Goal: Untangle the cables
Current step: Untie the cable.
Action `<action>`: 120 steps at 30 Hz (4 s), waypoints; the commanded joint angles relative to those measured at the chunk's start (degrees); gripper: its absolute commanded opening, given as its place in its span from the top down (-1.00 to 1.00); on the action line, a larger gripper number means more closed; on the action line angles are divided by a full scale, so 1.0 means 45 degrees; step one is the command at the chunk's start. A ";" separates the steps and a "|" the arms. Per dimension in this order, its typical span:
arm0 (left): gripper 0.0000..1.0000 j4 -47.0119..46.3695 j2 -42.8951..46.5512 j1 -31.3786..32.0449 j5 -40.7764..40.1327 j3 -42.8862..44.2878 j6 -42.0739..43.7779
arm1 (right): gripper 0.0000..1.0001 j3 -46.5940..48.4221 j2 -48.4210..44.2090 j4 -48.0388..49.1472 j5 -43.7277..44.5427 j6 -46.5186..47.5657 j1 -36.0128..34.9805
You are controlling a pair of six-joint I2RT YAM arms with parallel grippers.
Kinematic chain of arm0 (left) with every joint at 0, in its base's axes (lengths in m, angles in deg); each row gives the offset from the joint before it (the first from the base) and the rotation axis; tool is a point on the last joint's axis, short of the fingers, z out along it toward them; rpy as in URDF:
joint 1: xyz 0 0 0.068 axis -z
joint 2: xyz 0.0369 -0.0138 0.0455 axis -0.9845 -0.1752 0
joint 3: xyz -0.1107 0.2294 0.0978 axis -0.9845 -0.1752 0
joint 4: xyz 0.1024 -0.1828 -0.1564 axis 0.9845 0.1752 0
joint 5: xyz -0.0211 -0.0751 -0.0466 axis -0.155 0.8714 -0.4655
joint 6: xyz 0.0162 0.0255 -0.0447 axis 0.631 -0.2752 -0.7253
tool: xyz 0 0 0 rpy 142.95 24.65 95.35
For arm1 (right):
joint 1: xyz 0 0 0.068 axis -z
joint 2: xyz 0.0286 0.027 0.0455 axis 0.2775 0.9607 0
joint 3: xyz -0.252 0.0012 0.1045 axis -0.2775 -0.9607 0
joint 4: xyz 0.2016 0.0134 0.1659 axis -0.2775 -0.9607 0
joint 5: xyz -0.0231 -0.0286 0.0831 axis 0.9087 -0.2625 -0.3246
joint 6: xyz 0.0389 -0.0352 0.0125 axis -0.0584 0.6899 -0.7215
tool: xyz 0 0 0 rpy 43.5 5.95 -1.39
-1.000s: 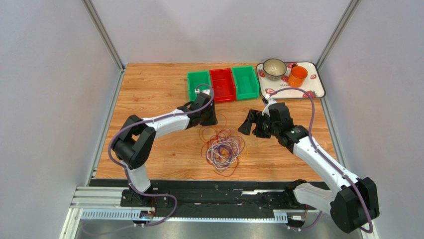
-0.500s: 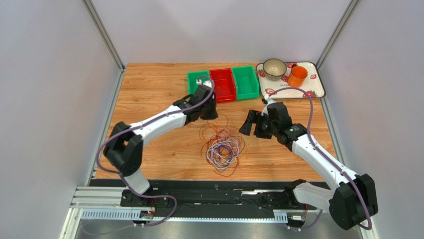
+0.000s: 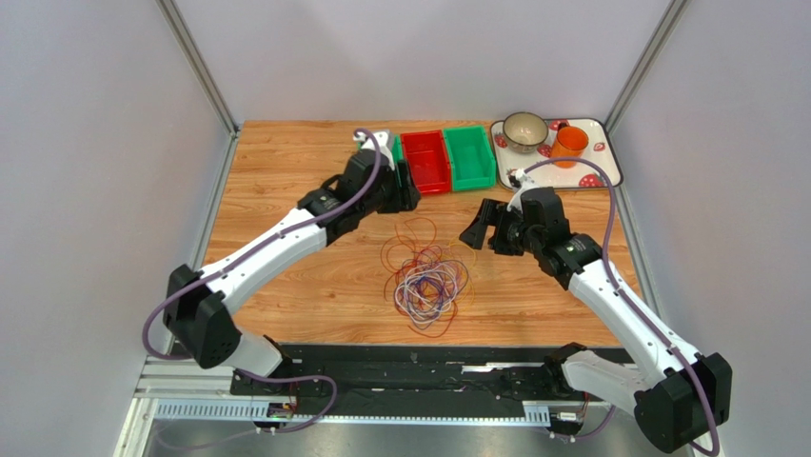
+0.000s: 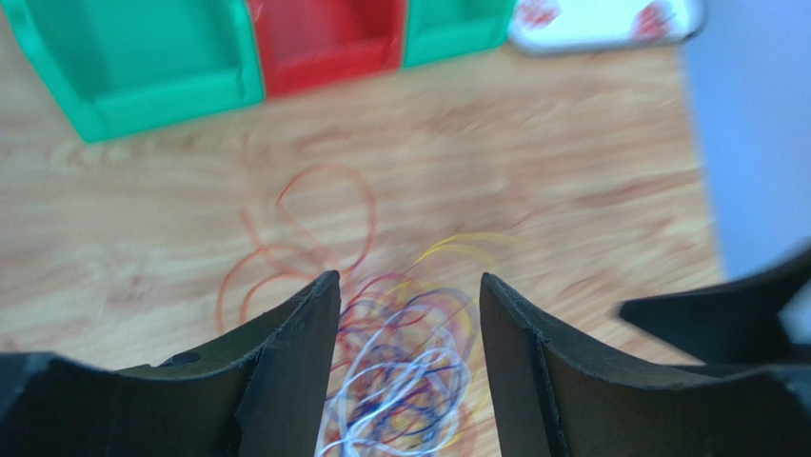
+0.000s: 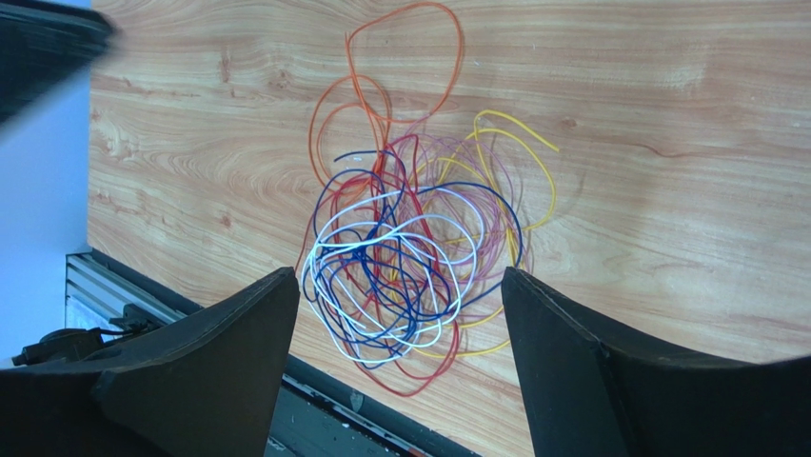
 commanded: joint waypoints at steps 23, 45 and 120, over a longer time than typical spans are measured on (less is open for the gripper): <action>-0.85 -0.1966 -0.5261 0.0363 -0.0411 -0.0847 -0.1155 | -0.65 -0.1252 -0.0547 0.0070 0.0224 -0.0234 -0.0085; 1.00 0.1486 -0.2060 0.0754 -0.0218 0.2392 0.0640 | -0.64 -0.0745 0.0098 0.0403 -0.0166 -0.0155 -0.0085; 1.00 -0.5071 -0.0124 0.0734 1.6677 0.0071 0.3553 | -0.11 0.0428 -0.4863 0.2942 -0.5381 0.1759 -0.0085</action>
